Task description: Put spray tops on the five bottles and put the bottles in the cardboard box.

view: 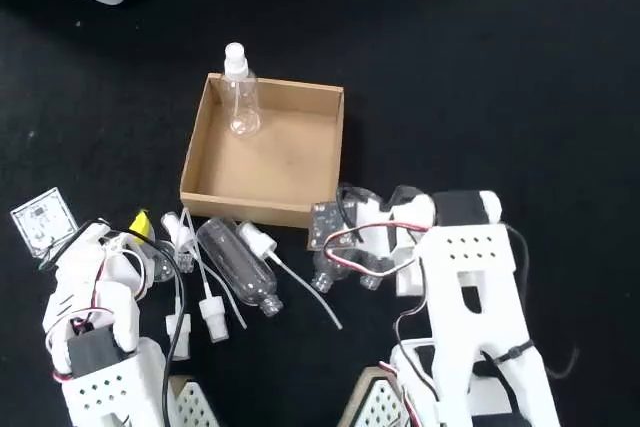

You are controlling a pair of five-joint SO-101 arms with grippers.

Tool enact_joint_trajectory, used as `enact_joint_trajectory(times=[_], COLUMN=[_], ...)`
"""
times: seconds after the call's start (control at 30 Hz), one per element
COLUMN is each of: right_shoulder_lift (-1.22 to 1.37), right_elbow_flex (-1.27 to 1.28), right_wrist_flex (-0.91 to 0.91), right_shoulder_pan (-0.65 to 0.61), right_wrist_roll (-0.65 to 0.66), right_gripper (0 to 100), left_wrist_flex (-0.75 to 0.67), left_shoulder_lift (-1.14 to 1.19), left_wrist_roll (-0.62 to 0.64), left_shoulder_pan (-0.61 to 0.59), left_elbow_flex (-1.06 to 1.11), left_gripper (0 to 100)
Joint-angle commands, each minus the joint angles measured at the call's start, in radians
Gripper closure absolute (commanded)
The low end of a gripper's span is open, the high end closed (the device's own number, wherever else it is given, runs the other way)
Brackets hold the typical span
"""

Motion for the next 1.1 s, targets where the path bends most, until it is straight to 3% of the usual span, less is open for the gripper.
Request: enact_joint_trajectory(times=[0.0,0.33,0.83,1.07], right_shoulder_lift=[-0.036,-0.036,-0.036,-0.039], right_elbow_flex=[0.044,0.179,0.271,0.24], right_wrist_flex=[-0.109,-0.284,-0.365,-0.336], right_shoulder_pan=[0.018,0.018,0.017,0.017], right_wrist_roll=[0.014,0.015,0.008,-0.184], right_gripper=[62.0,62.2,62.4,62.4], left_wrist_flex=[-0.028,-0.028,-0.028,-0.028], left_shoulder_lift=[-0.009,-0.009,-0.009,-0.009], left_wrist_roll=[-0.006,-0.006,-0.006,-0.006], left_shoulder_pan=[-0.002,-0.001,0.001,0.001], left_elbow_flex=[-0.01,-0.01,-0.01,-0.01], left_gripper=[75,75,75,75])
